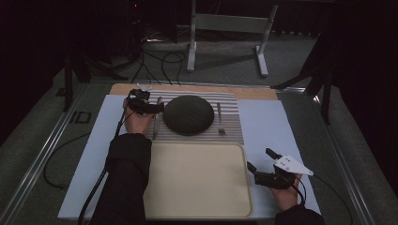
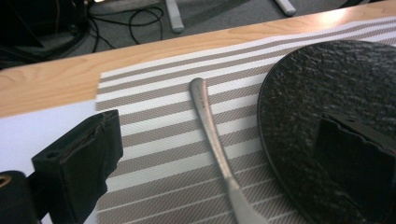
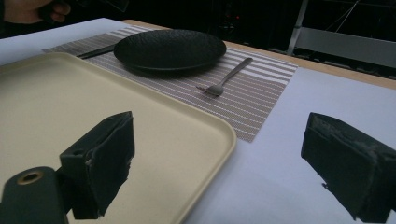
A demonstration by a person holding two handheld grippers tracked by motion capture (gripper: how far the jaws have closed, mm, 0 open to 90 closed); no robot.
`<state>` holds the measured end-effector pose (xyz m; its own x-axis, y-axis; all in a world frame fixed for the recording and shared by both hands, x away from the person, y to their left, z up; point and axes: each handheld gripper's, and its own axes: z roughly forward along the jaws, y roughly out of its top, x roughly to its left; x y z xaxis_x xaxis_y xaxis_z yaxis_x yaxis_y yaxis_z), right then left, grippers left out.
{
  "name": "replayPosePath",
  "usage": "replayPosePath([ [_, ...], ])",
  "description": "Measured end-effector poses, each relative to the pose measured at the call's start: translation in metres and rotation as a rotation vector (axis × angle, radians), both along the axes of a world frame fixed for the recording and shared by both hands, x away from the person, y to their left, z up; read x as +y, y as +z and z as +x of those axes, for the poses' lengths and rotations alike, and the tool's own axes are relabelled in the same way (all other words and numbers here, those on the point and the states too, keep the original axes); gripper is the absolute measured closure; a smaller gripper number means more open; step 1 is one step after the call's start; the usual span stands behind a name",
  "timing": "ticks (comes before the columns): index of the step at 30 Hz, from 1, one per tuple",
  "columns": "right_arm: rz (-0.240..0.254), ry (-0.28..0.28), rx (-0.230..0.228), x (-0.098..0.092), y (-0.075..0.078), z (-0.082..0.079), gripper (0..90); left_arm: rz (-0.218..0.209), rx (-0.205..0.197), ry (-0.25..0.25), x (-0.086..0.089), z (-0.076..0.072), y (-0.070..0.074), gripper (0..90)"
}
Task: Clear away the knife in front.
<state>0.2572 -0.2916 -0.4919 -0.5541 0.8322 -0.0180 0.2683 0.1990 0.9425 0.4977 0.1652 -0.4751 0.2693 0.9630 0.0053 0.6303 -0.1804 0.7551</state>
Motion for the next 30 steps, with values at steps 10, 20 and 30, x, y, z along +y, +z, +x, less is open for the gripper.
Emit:
replayPosePath([
  [10,0.005,0.0,0.001,-0.001,0.0,0.0,9.8,-0.002,0.108,0.029,-0.011,0.018,-0.019,7.1],
  [20,0.015,0.002,0.002,-0.002,0.0,0.001,9.8,0.008,0.167,0.14,-0.013,0.026,-0.034,28.8],
  [30,0.012,0.0,0.004,-0.002,0.0,0.001,9.8,0.037,0.273,0.145,-0.017,0.024,-0.035,68.0],
])
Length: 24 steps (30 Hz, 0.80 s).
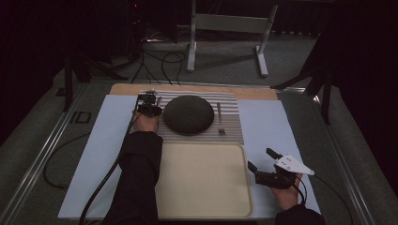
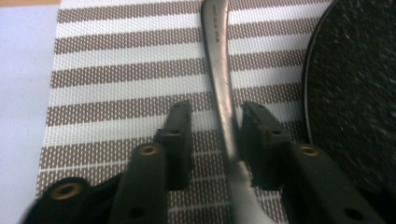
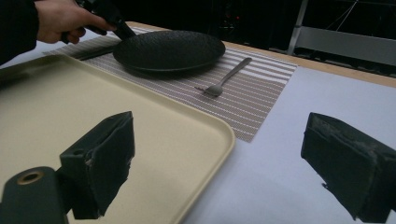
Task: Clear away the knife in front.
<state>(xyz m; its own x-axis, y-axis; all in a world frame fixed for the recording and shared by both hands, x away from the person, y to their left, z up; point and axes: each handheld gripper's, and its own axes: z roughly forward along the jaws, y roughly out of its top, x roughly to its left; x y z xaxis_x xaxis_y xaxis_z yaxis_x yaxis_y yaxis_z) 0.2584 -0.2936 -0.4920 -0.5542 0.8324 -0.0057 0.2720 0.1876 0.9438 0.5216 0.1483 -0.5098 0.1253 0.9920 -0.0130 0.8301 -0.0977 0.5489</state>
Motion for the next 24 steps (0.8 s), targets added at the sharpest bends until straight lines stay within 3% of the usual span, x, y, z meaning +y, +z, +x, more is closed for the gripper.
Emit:
replayPosePath([
  [4,-0.002,-0.001,-0.001,0.0,0.0,0.0,9.9,0.018,0.006,-0.022,-0.001,-0.001,0.001,79.4],
  [12,-0.004,-0.003,0.0,0.0,0.0,0.0,9.9,0.007,-0.002,-0.029,0.001,-0.002,0.0,80.6],
  [15,-0.003,-0.004,0.004,0.0,0.0,0.0,9.9,-0.03,-0.009,-0.006,0.006,-0.003,0.001,80.7],
  [17,-0.006,-0.005,0.002,-0.001,0.0,0.001,9.9,-0.048,-0.019,0.005,0.009,-0.004,0.004,80.8],
  [24,-0.005,-0.006,0.004,0.0,0.0,0.001,9.9,-0.043,-0.045,-0.012,0.013,-0.008,0.018,80.8],
])
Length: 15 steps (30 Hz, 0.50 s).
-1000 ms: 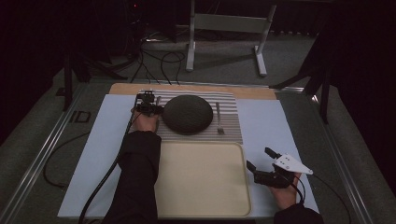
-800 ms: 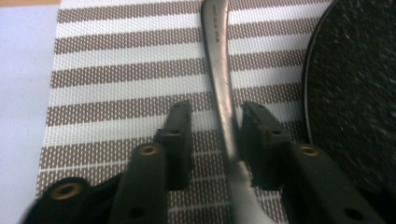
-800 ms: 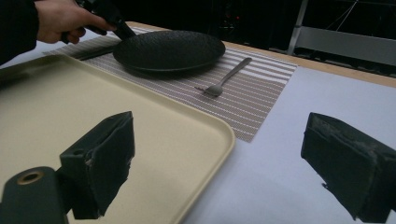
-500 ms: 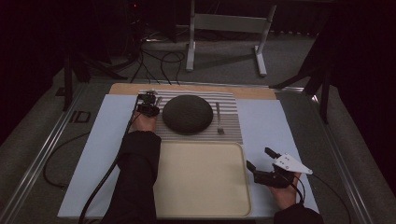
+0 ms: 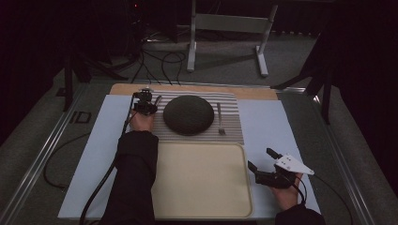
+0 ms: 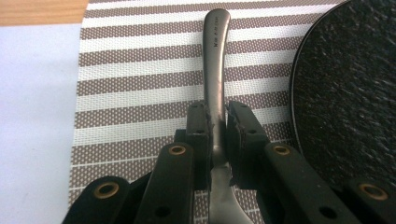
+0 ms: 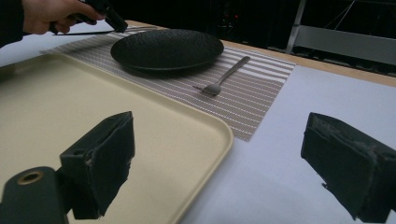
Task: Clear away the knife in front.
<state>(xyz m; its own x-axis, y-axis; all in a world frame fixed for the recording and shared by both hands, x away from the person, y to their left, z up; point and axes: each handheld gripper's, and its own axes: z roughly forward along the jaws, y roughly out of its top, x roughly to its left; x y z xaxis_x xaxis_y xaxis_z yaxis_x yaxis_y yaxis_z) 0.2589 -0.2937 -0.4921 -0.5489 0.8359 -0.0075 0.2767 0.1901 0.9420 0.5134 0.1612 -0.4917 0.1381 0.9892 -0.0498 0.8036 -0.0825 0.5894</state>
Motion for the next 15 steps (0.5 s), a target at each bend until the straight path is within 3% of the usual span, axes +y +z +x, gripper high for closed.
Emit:
replayPosePath([
  [15,-0.002,-0.001,0.0,0.001,0.0,0.0,9.9,-0.035,-0.046,0.001,0.005,-0.019,0.015,80.8],
])
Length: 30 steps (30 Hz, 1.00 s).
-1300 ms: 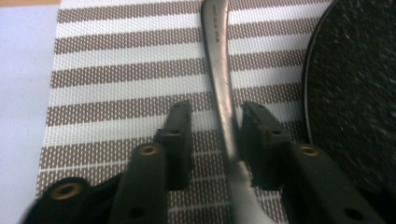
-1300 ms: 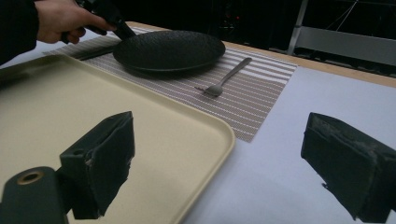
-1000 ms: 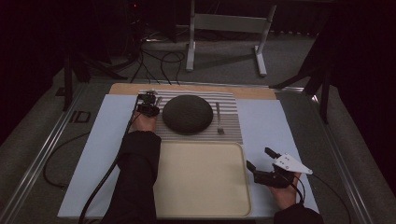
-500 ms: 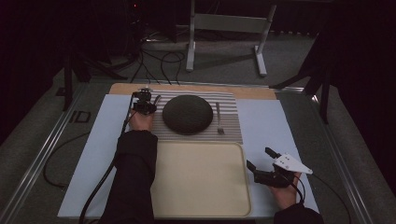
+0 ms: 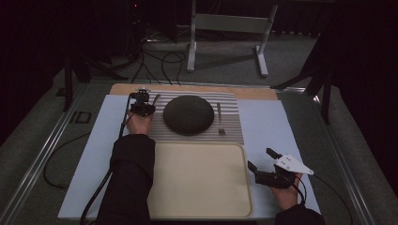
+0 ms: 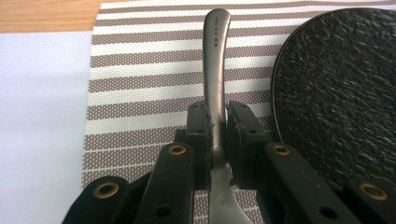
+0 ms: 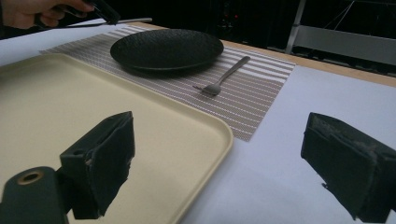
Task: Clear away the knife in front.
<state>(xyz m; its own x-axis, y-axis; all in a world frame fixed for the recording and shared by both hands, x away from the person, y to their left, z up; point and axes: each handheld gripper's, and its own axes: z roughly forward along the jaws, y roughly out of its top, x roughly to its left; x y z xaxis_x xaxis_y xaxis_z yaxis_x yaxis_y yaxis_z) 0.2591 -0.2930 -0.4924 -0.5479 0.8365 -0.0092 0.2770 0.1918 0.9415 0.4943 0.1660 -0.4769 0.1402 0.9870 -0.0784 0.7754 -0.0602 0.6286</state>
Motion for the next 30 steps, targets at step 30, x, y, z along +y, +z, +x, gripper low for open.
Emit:
replayPosePath([
  [30,-0.002,-0.001,-0.008,0.0,0.0,0.0,9.8,-0.013,-0.059,0.011,-0.002,-0.048,0.022,80.7],
])
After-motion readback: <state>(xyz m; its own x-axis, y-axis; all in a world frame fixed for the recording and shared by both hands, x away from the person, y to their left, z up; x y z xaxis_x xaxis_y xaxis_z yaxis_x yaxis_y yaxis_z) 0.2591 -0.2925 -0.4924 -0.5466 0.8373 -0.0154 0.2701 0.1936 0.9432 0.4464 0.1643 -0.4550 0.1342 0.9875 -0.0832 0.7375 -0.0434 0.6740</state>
